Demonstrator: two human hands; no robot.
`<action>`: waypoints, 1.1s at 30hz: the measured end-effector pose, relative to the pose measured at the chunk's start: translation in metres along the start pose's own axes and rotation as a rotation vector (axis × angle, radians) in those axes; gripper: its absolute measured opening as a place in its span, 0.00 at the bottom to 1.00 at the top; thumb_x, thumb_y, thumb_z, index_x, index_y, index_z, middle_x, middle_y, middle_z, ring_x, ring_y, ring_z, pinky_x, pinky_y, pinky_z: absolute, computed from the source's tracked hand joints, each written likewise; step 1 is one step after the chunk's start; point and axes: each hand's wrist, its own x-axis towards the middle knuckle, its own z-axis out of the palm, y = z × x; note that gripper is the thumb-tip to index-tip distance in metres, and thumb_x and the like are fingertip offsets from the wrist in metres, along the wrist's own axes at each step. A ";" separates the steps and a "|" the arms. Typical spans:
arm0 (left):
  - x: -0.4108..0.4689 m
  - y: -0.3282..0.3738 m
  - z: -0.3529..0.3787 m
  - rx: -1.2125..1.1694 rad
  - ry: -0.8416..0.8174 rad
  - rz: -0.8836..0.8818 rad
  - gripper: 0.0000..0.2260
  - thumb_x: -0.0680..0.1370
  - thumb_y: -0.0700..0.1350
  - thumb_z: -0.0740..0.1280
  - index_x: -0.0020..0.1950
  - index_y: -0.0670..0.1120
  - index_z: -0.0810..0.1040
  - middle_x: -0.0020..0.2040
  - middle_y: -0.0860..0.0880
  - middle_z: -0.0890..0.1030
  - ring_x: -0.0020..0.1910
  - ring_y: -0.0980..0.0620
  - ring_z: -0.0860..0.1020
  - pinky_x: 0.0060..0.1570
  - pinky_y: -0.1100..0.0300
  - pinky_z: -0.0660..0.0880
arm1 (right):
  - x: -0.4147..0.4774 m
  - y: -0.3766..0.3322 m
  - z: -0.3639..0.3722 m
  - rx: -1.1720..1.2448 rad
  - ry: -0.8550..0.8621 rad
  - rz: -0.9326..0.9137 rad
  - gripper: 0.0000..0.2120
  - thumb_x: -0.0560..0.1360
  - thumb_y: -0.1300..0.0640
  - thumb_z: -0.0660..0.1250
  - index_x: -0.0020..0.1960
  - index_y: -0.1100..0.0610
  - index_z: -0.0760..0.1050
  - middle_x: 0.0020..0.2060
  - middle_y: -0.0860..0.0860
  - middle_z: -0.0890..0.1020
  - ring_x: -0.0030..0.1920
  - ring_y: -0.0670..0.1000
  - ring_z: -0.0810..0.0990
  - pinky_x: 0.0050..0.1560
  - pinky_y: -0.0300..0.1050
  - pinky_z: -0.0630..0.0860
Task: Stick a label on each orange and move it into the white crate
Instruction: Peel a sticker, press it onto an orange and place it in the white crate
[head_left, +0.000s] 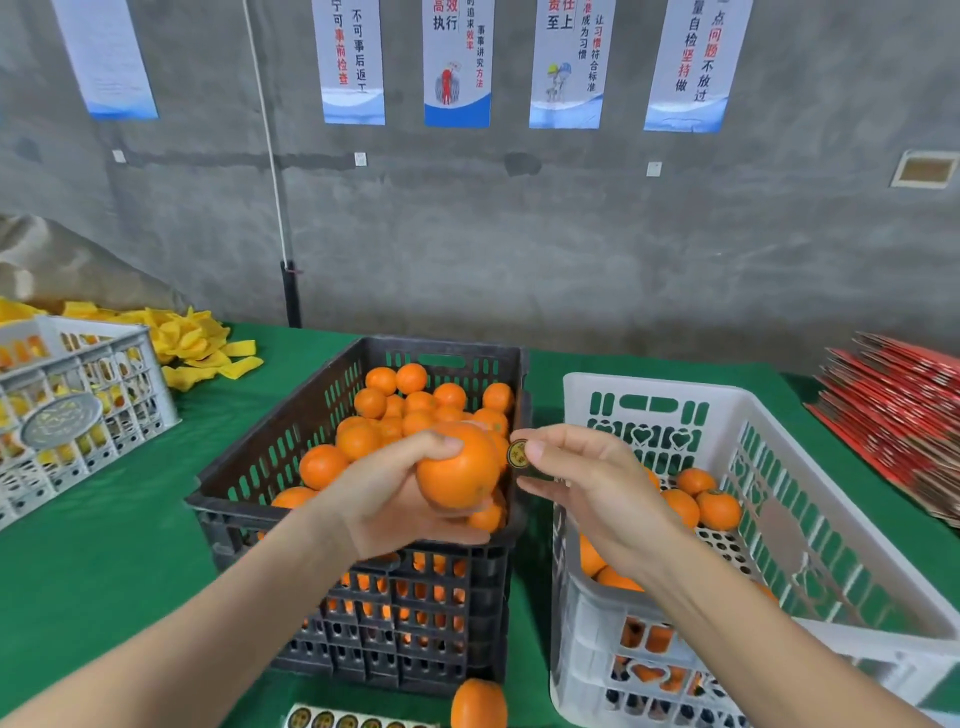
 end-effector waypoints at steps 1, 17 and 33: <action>-0.001 -0.005 0.009 -0.024 -0.035 0.031 0.29 0.62 0.44 0.74 0.63 0.48 0.76 0.56 0.38 0.82 0.49 0.38 0.82 0.45 0.44 0.80 | -0.006 -0.002 -0.001 0.003 -0.007 -0.005 0.05 0.73 0.62 0.66 0.43 0.59 0.81 0.45 0.51 0.85 0.48 0.47 0.82 0.50 0.42 0.79; 0.011 -0.038 0.063 -0.049 -0.090 0.137 0.19 0.71 0.48 0.68 0.61 0.46 0.77 0.49 0.47 0.84 0.44 0.53 0.82 0.42 0.61 0.78 | -0.048 -0.012 -0.020 -0.416 0.136 -0.152 0.05 0.74 0.62 0.68 0.41 0.56 0.80 0.49 0.55 0.80 0.52 0.50 0.78 0.58 0.47 0.74; 0.012 -0.039 0.069 -0.035 -0.074 0.056 0.22 0.71 0.49 0.68 0.64 0.45 0.76 0.51 0.45 0.81 0.42 0.51 0.79 0.44 0.60 0.74 | -0.046 -0.020 -0.022 -0.738 0.104 -0.229 0.11 0.75 0.61 0.67 0.38 0.48 0.75 0.49 0.49 0.77 0.50 0.42 0.75 0.53 0.34 0.70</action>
